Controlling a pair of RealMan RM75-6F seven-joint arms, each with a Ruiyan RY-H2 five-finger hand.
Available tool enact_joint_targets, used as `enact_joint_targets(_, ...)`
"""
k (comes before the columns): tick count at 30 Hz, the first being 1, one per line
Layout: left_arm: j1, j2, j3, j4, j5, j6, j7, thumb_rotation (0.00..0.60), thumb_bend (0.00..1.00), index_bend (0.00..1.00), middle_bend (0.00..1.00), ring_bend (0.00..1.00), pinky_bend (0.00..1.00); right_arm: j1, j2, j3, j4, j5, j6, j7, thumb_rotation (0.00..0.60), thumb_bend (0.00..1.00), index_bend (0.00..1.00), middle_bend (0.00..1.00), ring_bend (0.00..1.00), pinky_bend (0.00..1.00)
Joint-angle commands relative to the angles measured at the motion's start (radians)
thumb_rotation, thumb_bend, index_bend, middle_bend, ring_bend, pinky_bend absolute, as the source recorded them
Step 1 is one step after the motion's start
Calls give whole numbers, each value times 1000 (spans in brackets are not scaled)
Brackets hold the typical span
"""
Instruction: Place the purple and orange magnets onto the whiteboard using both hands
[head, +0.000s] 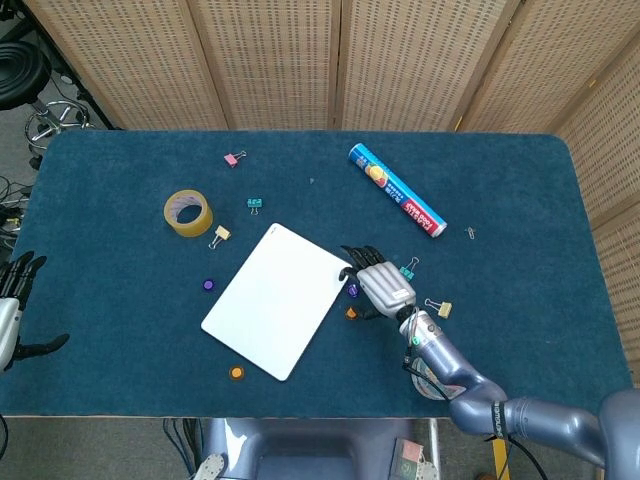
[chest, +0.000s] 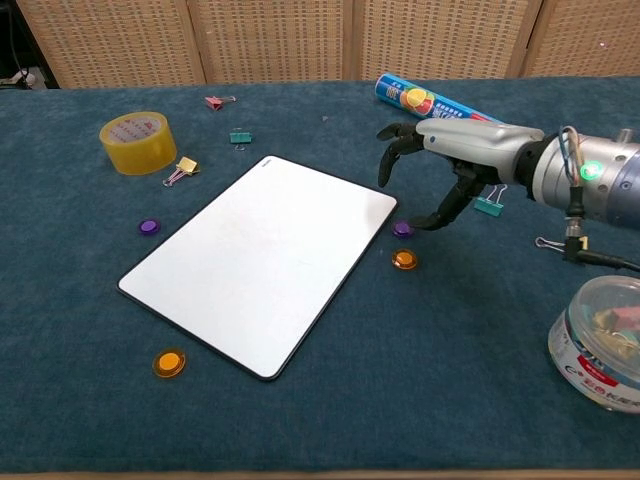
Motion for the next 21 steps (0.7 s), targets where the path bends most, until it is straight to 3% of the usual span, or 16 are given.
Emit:
enact_joint_targets(1, -1, 1, 0, 0, -1, -1, -1, 600, 0, 0, 0, 0, 0, 14, -34, 13, 10, 118, -1, -92, 600, 331, 332, 0, 0, 0)
enact_joint_targets(10, -2, 4, 0, 2, -3, -5, -6, 600, 0, 0, 0, 0, 0, 36, -96, 29, 1, 317, 70, -256, 600, 331, 334, 0, 0, 0)
enact_joint_targets(21, 0, 9, -1, 3, -3, -3, -19, 600, 0, 0, 0, 0, 0, 60, -139, 43, 48, 431, 65, -280, 600, 331, 341, 0, 0, 0)
